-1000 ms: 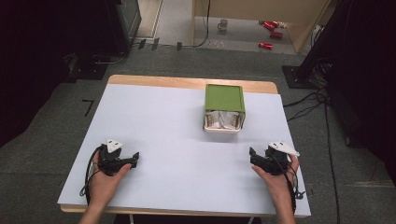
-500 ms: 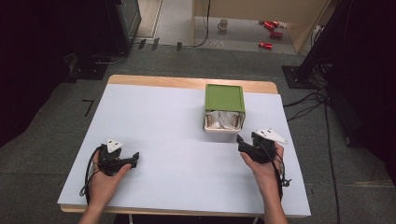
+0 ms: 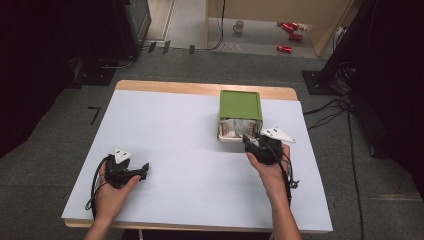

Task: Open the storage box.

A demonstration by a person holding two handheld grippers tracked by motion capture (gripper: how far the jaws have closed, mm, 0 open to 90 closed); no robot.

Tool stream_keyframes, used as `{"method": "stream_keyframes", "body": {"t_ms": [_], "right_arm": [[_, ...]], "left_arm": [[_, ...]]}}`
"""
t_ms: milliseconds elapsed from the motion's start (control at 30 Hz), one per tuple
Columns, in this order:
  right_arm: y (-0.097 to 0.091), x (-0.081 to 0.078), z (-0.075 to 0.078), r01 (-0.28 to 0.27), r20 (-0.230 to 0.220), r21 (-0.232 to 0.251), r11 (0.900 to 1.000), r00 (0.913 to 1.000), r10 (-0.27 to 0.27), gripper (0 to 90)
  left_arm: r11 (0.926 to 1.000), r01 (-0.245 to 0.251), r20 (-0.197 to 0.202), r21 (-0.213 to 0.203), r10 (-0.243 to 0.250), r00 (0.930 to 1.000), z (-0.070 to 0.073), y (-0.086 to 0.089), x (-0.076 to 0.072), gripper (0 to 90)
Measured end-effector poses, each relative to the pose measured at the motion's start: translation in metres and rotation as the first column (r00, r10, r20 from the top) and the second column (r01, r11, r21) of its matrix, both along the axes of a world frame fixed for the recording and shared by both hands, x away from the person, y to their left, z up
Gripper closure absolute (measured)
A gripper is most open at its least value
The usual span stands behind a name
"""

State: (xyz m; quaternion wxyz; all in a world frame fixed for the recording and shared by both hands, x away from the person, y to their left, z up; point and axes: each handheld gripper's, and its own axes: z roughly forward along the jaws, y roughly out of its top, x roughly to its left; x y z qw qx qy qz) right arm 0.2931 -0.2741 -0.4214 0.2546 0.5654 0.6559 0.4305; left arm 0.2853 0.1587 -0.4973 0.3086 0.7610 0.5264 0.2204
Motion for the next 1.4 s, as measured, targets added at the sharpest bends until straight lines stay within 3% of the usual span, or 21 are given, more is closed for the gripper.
{"method": "stream_keyframes", "body": {"t_ms": [500,967,1133,1400], "right_arm": [[0.016,0.021,0.001,0.002,0.011,-0.008,1.0,0.9999,-0.002,62.2],[0.023,0.031,-0.006,0.022,0.013,-0.022,0.9995,0.9997,-0.022,64.5],[0.012,0.02,-0.006,0.077,0.061,-0.044,0.9961,0.9954,-0.074,64.7],[-0.009,0.005,-0.007,0.142,0.073,-0.04,0.9891,0.9876,-0.139,66.8]], "left_arm": [[1.0,-0.001,0.001,-0.001,0.001,1.0,0.0,0.0,0.0,13.7],[1.0,0.0,0.0,-0.002,0.0,1.0,0.0,0.0,0.0,13.8],[1.0,0.0,0.0,-0.002,0.0,1.0,0.0,0.0,0.0,13.7],[1.0,0.0,0.0,0.0,0.0,1.0,0.0,0.0,0.0,13.7]]}}
